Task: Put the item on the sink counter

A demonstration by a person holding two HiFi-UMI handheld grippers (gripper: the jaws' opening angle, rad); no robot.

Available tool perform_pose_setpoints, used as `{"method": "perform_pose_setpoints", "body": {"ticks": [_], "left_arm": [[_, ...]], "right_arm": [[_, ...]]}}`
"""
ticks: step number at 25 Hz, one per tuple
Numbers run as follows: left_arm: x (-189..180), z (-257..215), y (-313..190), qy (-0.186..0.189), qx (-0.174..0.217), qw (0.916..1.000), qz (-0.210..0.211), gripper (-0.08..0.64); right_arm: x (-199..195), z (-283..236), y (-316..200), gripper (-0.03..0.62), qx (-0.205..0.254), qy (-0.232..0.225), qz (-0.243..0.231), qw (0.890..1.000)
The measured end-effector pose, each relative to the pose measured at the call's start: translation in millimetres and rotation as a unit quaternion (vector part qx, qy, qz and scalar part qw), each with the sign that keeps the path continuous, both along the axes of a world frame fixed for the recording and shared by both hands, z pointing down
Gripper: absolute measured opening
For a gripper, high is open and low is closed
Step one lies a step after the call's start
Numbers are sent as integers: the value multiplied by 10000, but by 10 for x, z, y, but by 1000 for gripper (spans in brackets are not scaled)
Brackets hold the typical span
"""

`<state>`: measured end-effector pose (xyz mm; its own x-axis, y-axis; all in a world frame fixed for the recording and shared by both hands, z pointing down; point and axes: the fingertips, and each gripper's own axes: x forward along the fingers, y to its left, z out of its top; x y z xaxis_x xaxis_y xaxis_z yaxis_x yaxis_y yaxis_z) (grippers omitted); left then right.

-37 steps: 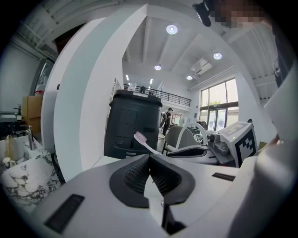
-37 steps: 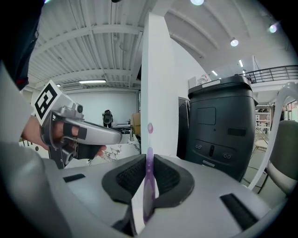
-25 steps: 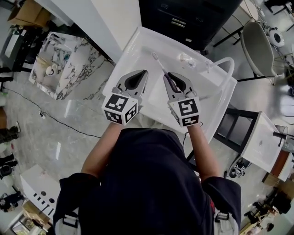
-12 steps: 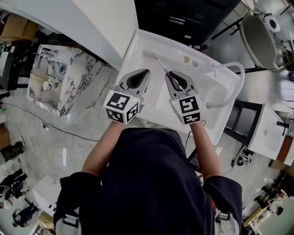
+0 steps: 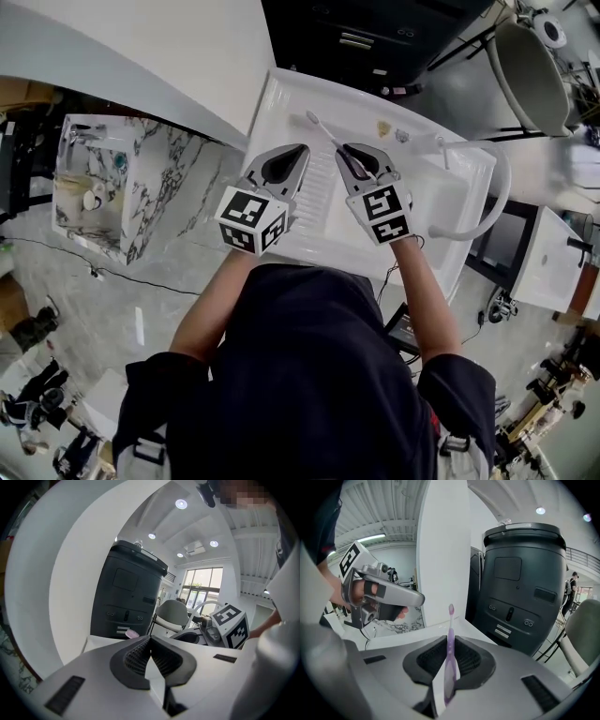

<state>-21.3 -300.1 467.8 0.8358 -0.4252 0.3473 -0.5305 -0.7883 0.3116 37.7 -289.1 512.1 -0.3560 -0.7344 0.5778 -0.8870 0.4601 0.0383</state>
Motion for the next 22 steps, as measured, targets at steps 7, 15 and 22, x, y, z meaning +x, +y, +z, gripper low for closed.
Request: {"method": "perform_pose_setpoints", "body": {"ticks": [7, 15, 22], "left_arm": [[107, 165, -92, -14, -178, 9997, 191, 11], [41, 319, -205, -76, -339, 9992, 207, 11], [-56, 430, -236, -128, -502, 9985, 162, 11]], "right_arm": [[47, 229, -249, 67, -310, 346, -275, 9985], [115, 499, -501, 67, -776, 679, -440, 9937], [127, 749, -669, 67, -1133, 1169, -1027, 9813]]}}
